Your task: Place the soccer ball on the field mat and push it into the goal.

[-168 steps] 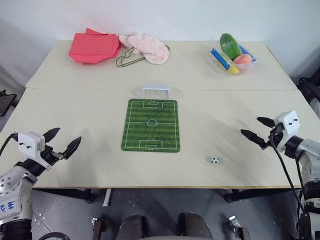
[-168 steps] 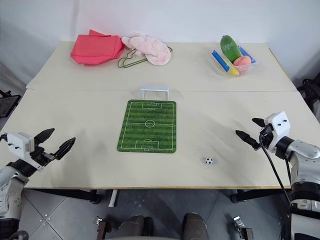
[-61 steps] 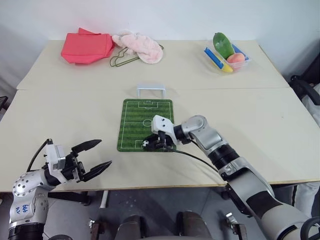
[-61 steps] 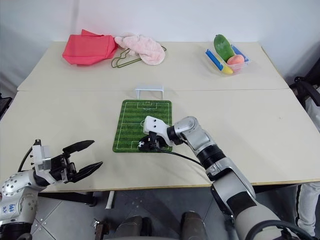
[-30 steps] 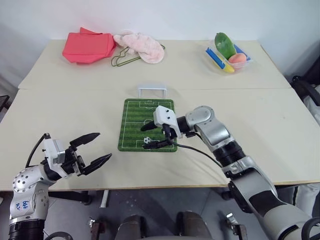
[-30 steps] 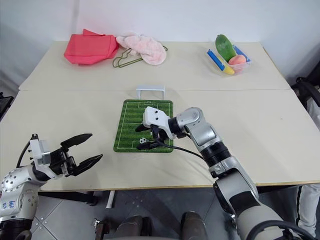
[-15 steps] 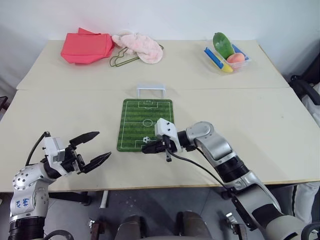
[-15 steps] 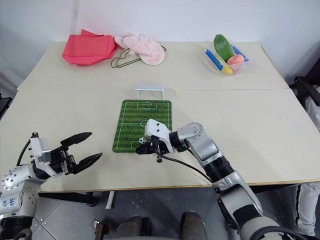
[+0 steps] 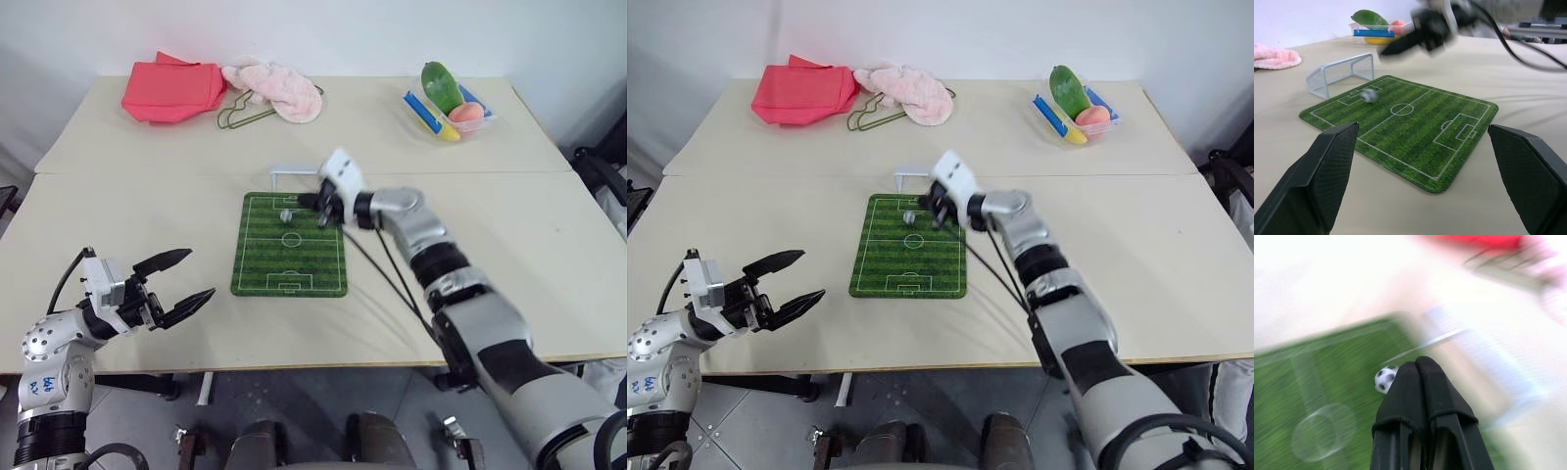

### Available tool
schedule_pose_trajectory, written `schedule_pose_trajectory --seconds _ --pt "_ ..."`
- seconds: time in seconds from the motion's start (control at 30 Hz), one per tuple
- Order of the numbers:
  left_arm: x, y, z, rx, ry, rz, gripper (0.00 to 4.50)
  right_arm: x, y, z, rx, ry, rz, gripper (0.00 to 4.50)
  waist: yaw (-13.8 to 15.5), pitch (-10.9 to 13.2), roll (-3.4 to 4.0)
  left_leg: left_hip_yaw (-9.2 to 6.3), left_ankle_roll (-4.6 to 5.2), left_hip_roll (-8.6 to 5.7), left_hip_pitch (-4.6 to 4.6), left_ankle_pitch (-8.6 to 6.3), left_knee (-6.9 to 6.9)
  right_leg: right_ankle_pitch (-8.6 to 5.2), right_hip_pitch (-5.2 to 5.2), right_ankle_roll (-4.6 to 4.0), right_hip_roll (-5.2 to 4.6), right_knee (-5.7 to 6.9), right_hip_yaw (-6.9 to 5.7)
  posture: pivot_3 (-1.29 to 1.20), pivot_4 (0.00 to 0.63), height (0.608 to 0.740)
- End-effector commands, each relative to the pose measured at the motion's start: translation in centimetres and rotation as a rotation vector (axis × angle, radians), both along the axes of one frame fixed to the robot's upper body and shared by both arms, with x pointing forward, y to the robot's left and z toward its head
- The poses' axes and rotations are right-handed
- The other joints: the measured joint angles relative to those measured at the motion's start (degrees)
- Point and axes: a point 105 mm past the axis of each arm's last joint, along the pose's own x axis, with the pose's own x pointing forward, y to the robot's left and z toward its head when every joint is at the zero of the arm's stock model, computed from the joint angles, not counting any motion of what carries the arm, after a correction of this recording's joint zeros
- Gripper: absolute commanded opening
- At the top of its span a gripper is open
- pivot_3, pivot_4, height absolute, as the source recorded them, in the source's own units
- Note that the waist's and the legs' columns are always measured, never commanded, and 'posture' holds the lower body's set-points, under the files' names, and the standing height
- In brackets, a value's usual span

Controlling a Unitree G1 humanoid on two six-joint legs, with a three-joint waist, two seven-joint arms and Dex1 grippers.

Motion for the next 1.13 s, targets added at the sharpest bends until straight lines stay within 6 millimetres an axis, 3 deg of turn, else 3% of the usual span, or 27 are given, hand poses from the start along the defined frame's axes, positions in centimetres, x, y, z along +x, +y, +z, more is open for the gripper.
schedule_pose_trajectory --seconds 0.03,0.2,0.33,0.43,0.57,0.73,0.83,1.0,1.13 --pt "0.2 0.6 0.9 0.020 -0.036 0.016 4.50 0.1 -0.7 2.9 0.089 -0.073 -0.008 0.02 -0.17 0.00 0.00 0.01 0.00 -0.01 0.01 0.00 -0.05 0.00 -0.01 0.00 0.00 -0.01 -0.01 0.00 0.150 0.740" --pt "0.6 0.8 1.1 0.010 -0.044 0.037 4.50 -1.9 -1.2 4.2 0.139 -0.099 0.113 0.02 -1.14 0.02 0.03 -0.04 -0.01 -0.04 0.02 0.01 -0.24 0.00 -0.03 0.00 -0.01 -0.02 -0.02 0.00 0.150 0.740" --pt "0.8 1.5 1.5 -0.026 -0.060 0.090 4.50 -3.1 -3.7 2.3 0.074 -0.081 0.145 0.02 -1.16 0.02 0.03 -0.17 -0.01 -0.08 0.02 0.01 -0.33 0.00 -0.02 0.00 -0.01 -0.01 -0.07 0.00 0.150 0.740" --pt "0.8 2.4 1.7 -0.059 -0.071 0.145 4.50 -4.3 -6.1 0.2 0.005 -0.041 0.180 0.56 -0.80 0.03 0.01 -0.27 -0.01 -0.10 0.01 0.01 -0.32 0.00 0.01 0.00 -0.04 -0.01 -0.09 0.00 0.150 0.740" --pt "0.4 3.3 1.8 -0.082 -0.074 0.191 4.50 -5.6 -8.5 -1.4 -0.037 0.007 0.211 1.80 -0.81 0.09 0.03 -0.23 -0.01 -0.12 0.01 0.01 -0.33 0.00 0.03 0.00 -0.05 -0.09 -0.11 0.00 0.150 0.740" --pt "-1.4 5.5 1.0 -0.108 -0.041 0.282 4.50 -8.1 -13.9 -4.3 -0.118 0.108 0.236 3.53 -0.88 0.14 0.01 -0.06 -0.02 -0.05 0.06 0.01 -0.31 0.00 0.06 0.00 -0.04 -0.17 -0.12 0.00 0.150 0.740" --pt "-2.0 6.6 0.4 -0.135 -0.001 0.317 4.50 -8.2 -15.3 -4.9 -0.139 0.109 0.222 4.46 -0.91 0.24 0.01 -0.01 -0.02 -0.05 0.07 0.01 -0.32 0.00 0.06 0.00 -0.05 -0.21 -0.11 0.00 0.150 0.740" --pt "-1.9 8.3 -0.4 -0.150 0.031 0.382 4.50 -7.5 -16.2 -5.5 -0.102 0.105 0.173 4.46 -0.72 0.26 0.03 0.12 -0.04 0.05 0.12 0.06 -0.05 0.00 0.14 0.00 -0.04 -0.17 -0.05 0.00 0.150 0.740" --pt "-1.6 8.6 0.4 -0.130 -0.002 0.385 4.50 -7.3 -16.4 -5.9 -0.054 0.089 0.118 4.46 -0.41 0.26 0.03 0.11 -0.04 0.06 0.10 0.05 -0.06 0.00 0.11 0.00 -0.03 -0.17 -0.05 0.00 0.150 0.740"
